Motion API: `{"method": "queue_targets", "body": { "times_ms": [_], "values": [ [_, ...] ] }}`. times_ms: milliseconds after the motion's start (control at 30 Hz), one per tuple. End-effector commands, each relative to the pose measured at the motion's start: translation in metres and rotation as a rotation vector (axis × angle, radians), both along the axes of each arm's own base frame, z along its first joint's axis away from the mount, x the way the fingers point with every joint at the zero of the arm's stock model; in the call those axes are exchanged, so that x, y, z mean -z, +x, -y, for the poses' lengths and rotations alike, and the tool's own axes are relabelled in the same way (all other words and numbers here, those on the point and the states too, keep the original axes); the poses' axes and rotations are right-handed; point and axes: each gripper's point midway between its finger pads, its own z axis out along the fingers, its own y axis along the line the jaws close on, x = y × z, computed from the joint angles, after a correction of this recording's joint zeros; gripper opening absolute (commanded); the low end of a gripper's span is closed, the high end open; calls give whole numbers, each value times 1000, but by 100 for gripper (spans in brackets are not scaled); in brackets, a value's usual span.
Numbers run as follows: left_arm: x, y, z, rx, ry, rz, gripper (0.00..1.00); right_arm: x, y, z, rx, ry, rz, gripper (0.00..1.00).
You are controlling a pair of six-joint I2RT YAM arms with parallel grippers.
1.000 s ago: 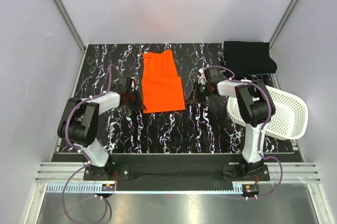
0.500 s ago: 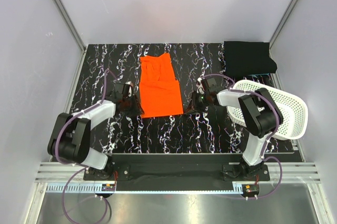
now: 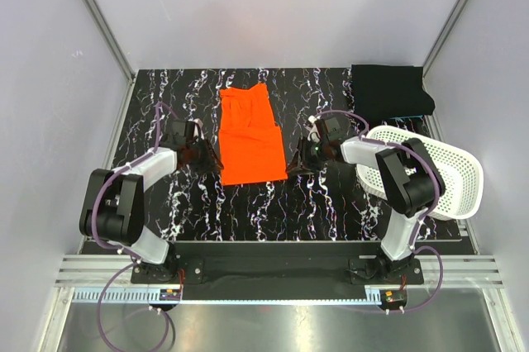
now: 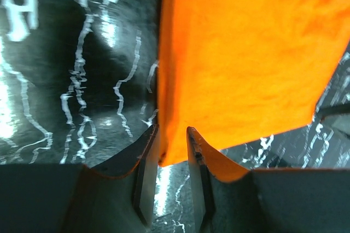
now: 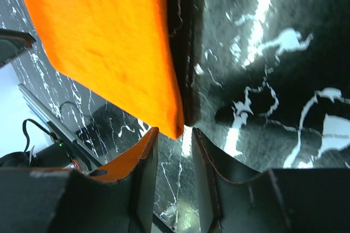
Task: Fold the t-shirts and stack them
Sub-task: Fold the tshirt
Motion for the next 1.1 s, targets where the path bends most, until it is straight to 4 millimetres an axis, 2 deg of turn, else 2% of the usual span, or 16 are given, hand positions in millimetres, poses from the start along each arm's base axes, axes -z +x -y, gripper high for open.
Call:
{"method": "queue_targets", "body": {
  "times_ms": [0, 267, 467, 633, 867, 1067],
  "values": [
    [-7, 3, 13, 57, -60, 43, 31, -9, 15, -10, -37, 34, 49, 38],
    [5, 0, 6, 37, -22, 19, 30, -10, 20, -14, -46, 46, 51, 39],
    [2, 1, 7, 47, -20, 29, 29, -10, 20, -13, -39, 43, 52, 40],
    [3, 1, 10, 57, -36, 19, 21, -4, 18, -13, -41, 37, 38, 40],
    [4, -2, 10, 63, -25, 18, 20, -7, 20, -14, -31, 42, 37, 41],
    [-3, -3, 17, 84, -33, 36, 20, -7, 19, -14, -32, 45, 35, 41]
  ]
}}
